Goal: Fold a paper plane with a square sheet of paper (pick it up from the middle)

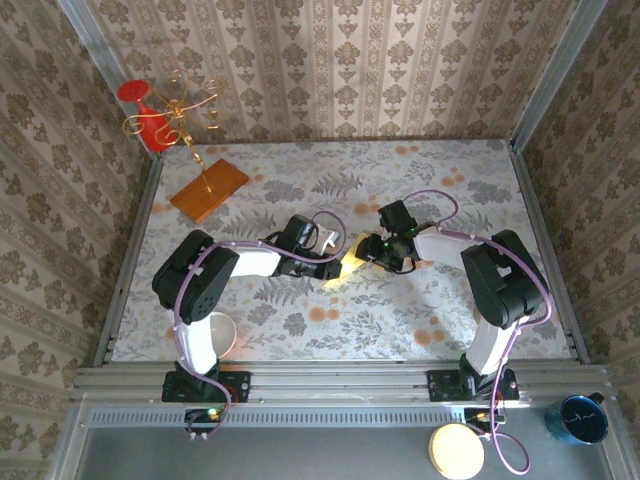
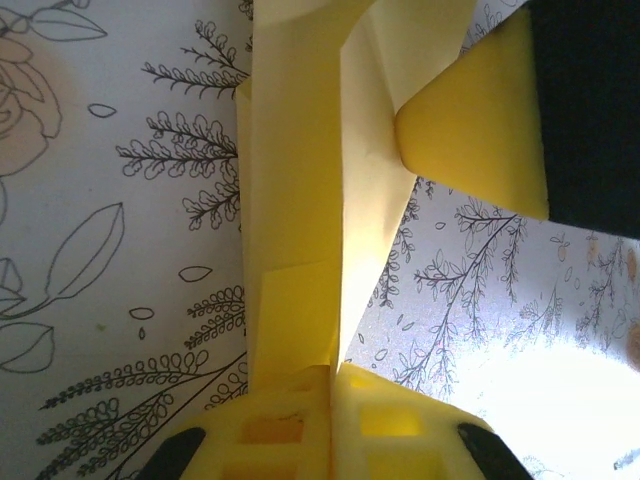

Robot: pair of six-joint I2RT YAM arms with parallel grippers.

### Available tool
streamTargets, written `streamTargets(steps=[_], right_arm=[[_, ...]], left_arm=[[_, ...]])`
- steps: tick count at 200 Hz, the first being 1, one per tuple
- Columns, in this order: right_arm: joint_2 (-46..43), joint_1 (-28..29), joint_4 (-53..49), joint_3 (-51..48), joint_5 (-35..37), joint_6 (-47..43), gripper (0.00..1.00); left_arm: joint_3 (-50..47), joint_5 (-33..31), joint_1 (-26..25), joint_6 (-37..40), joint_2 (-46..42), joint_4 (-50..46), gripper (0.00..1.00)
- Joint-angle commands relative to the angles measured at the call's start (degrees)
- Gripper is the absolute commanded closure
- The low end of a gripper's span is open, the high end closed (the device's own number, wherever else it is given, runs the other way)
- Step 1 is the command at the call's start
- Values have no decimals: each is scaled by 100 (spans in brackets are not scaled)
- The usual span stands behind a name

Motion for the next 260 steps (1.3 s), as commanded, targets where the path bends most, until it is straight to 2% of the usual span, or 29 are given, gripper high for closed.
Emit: streamTargets(steps=[1, 91, 139, 157, 183, 202, 231, 260], right_arm=[[608, -20, -336, -264, 699, -27, 49], [839, -28, -398, -181, 957, -63, 61], [835, -56, -392, -103, 844, -92, 61], [549, -130, -287, -118, 547, -141, 58], [-354, -237, 55, -445, 113, -264, 49], [-904, -248, 212, -705, -180, -386, 48], [-1295, -176, 816, -1151, -891, -212, 54], [-1139, 84, 1527, -1189, -1398, 37, 64]], left_arm=[[-75, 136, -50, 225, 132, -40, 92], [-40, 269, -46, 584, 317, -340, 92], [-27, 241, -13, 613, 383, -439, 93], [-12, 229, 7, 547, 405, -468, 93], [-32, 251, 42, 247, 405, -384, 94], [-31, 250, 50, 64, 379, -366, 94], [17, 287, 44, -126, 404, -385, 94], [56, 296, 37, -217, 452, -420, 94]])
